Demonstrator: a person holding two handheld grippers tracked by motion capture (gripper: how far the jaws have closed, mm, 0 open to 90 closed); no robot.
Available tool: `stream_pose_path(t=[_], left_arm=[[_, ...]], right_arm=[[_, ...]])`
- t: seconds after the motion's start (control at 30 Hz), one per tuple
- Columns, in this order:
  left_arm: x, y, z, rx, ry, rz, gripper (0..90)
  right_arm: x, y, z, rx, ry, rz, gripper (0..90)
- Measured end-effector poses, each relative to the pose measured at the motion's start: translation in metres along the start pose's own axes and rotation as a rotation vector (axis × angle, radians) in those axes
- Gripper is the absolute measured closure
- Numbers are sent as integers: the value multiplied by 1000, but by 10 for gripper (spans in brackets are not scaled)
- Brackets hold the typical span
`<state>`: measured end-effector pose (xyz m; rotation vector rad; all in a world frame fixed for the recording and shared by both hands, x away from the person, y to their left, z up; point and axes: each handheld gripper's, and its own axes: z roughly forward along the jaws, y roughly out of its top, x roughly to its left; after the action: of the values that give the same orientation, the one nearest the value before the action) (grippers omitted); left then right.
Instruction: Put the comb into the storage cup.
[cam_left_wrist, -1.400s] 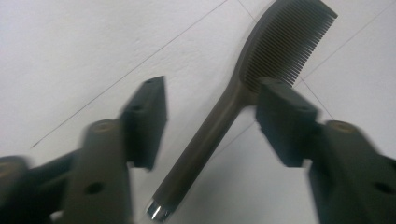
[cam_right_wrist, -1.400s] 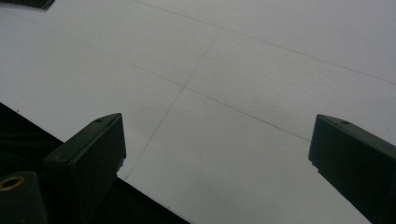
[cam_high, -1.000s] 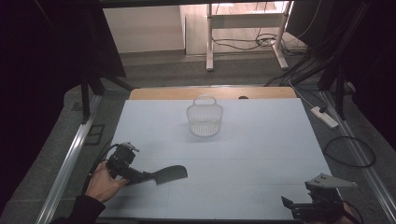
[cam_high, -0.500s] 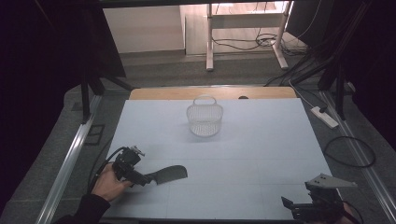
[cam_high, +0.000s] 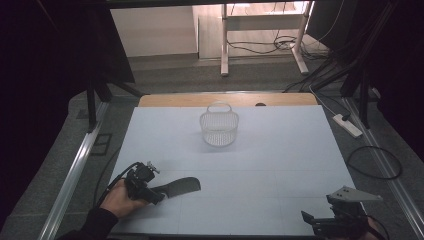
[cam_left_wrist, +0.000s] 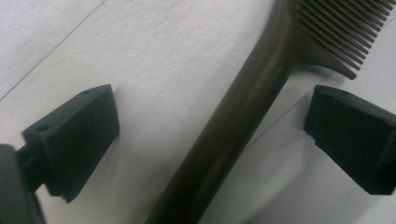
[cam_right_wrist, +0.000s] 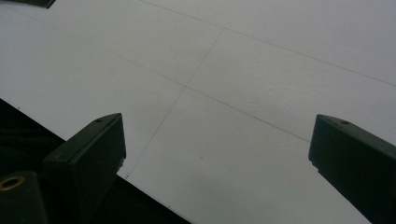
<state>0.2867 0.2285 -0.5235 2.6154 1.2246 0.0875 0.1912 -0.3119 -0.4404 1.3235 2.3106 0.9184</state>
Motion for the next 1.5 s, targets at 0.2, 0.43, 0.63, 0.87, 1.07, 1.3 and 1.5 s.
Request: stream_pose_path(t=[0.2,0.43,0.63,0.87,1.07,1.3,1.5], left_arm=[[-3,-2,-8,-29,-7,42,343],[-8,-1,-12,-28,-25,87,672],[-4,-2,-12,-30,-53,71,721],[0,-3,-15,-79,-116,42,734],[-5,0,-20,-124,-106,54,734],[-9,3,-30,-205,-89,63,734],[-18,8,-39,-268,-58,70,733]], right_arm=[[0,0,0,2,1,-4,45],[1,0,0,2,-1,-6,46],[1,0,0,2,-2,-8,46],[1,0,0,1,-3,-10,46],[1,0,0,0,-3,-14,48],[2,0,0,-2,1,-18,49],[2,1,-1,-11,3,-31,49]])
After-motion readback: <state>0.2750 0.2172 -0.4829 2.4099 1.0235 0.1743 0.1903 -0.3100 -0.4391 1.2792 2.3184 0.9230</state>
